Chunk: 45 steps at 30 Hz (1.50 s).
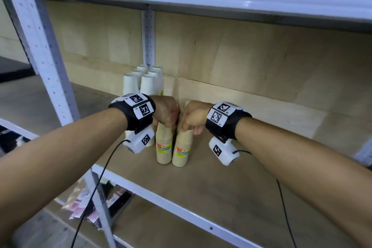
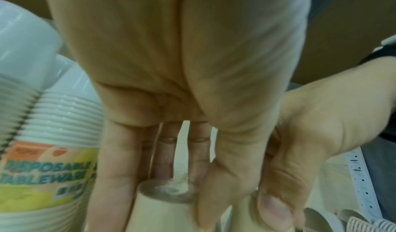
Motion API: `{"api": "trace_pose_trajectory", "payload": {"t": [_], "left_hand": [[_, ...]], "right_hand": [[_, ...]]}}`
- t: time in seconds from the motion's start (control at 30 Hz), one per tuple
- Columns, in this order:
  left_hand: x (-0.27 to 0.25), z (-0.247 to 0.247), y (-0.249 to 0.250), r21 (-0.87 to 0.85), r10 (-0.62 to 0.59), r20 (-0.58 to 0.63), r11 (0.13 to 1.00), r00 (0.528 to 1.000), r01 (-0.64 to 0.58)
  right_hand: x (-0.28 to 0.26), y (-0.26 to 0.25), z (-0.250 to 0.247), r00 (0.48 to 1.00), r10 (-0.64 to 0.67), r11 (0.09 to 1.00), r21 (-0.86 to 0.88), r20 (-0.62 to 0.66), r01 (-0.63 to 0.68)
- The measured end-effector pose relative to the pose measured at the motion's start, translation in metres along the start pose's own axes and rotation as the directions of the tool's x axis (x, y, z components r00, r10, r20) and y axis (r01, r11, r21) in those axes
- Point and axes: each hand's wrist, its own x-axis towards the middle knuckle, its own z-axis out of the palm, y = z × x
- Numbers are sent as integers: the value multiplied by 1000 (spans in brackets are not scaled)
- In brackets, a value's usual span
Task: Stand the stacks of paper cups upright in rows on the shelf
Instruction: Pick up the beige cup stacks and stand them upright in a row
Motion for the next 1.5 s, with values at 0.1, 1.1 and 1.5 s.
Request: {"api": "trace_pose_trajectory", "payload": {"t": [0.1, 1.1, 1.5], "left_hand": [[0, 4, -6, -20, 17, -16, 1000, 1000, -17], [48, -38, 96, -74, 256, -265, 956, 930, -284], [109, 12, 167, -90, 394, -205, 904, 896, -418]], "right_hand": [[4, -3, 2, 1000, -9, 1000, -21, -14, 8], [-45, 96, -63, 913, 181, 981, 4, -365, -193], [-95, 190, -62, 836, 381, 908, -13, -396, -420]]}}
